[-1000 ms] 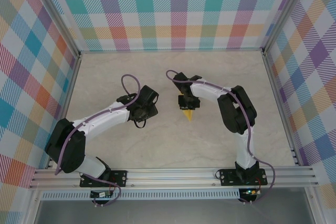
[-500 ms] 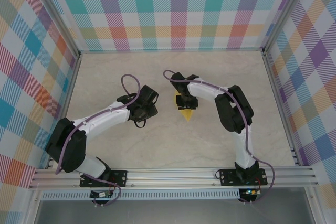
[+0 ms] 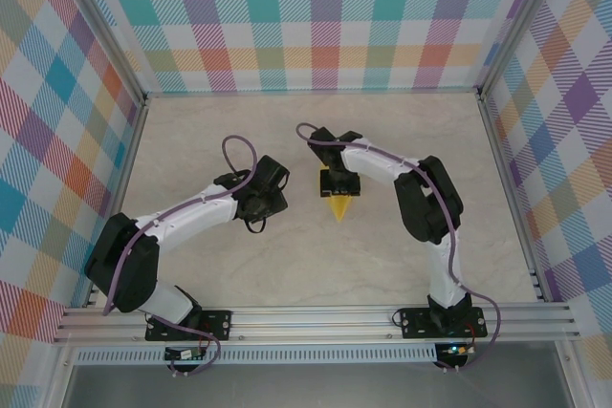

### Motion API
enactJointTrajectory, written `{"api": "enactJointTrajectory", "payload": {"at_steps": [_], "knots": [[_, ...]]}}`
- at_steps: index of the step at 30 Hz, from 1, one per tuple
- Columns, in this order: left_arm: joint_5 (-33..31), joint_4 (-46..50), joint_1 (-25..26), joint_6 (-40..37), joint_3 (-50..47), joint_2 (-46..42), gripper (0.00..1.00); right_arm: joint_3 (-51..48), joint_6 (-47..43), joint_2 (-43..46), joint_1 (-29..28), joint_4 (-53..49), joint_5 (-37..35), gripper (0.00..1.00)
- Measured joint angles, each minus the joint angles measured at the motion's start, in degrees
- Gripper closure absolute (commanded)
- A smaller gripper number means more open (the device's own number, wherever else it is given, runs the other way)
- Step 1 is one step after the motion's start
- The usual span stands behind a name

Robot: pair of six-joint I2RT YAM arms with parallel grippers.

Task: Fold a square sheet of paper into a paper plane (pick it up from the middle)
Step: Reset both arms

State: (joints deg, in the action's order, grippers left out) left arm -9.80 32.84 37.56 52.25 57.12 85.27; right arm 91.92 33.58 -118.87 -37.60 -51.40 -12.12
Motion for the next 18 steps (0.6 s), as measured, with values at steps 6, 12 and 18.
{"api": "enactJointTrajectory", "payload": {"at_steps": [6,12,18], "knots": [[-4.09,1.44,-0.24,-1.6,0.0,-3.39,0.46,0.0,-0.17,9.9,0.0,-0.76,-1.05,0.32],[-12.33,3.15,-3.5,-5.01,-1.44,-9.81,0.04,-9.01,-2.03,27.15,1.38,3.26,-11.69,0.24],[-26.69,2.4,-12.02,-12.31,-6.47,-14.6,0.0,-28.35,-12.41,43.43,15.58,20.11,-22.86,0.16]]}}
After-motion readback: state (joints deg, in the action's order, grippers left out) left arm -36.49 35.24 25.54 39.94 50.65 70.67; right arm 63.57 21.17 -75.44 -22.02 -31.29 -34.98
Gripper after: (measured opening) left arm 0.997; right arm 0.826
